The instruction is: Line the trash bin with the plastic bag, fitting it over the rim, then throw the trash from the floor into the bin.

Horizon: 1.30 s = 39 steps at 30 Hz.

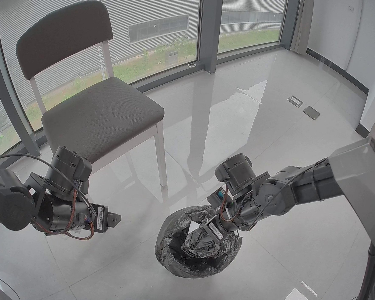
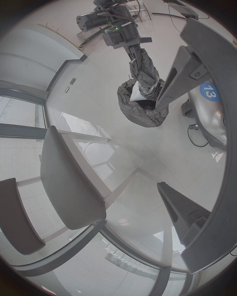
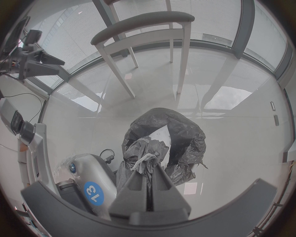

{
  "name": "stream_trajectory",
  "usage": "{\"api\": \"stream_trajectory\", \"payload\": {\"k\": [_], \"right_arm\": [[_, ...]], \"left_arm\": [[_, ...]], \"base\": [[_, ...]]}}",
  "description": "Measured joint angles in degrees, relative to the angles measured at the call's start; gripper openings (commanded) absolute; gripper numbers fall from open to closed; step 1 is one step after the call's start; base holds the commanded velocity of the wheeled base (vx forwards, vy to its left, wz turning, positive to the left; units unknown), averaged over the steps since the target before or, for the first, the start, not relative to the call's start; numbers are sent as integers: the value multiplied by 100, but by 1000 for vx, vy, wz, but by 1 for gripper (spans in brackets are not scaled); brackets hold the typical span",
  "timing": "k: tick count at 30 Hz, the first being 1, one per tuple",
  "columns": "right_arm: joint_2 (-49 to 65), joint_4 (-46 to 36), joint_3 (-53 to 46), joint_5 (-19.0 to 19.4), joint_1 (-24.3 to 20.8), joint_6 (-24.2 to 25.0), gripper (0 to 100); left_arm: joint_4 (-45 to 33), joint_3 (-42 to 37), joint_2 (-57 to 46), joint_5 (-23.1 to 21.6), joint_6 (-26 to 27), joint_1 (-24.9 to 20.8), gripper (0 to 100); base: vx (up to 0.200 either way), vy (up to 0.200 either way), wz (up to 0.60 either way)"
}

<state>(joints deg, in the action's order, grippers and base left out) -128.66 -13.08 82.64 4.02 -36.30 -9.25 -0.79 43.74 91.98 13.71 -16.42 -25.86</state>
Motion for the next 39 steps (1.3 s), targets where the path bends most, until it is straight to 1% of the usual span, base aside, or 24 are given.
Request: {"api": "stream_trajectory", "payload": {"k": [6, 18, 21, 24, 26, 28, 31, 32, 36, 39], "right_arm": [[-389, 26, 335, -12, 94, 39, 100], [-511, 28, 477, -101, 279, 88, 100], [-380, 28, 473, -187, 321, 138, 100], [-157, 26, 429, -380, 349, 354, 100], [2, 22, 396, -528, 360, 538, 100], [171, 24, 361, -713, 362, 736, 100], [523, 20, 283, -1128, 422, 1037, 100], [744, 20, 228, -1308, 464, 1143, 100], [1540, 2, 32, -1732, 624, 1302, 100], [2289, -66, -146, -2025, 770, 1286, 100]], "left_arm": [[-7, -17, -59, -1, -9, 15, 100], [-10, -59, -141, -4, -24, 20, 100], [-10, -63, -185, -1, -16, 26, 100], [-10, -55, -243, 18, 72, 117, 100], [26, -11, -279, 45, 184, 271, 100], [90, 63, -317, 60, 293, 546, 100], [246, 256, -413, 45, 438, 1117, 100], [254, 336, -488, 21, 488, 1382, 100], [95, 523, -835, -74, 584, 1908, 100], [-271, 628, -1257, -134, 628, 2091, 100]], "base": [[0, 0, 0], [0, 0, 0], [0, 0, 0], [0, 0, 0], [0, 0, 0], [0, 0, 0], [0, 0, 0], [0, 0, 0], [0, 0, 0], [0, 0, 0]]}}
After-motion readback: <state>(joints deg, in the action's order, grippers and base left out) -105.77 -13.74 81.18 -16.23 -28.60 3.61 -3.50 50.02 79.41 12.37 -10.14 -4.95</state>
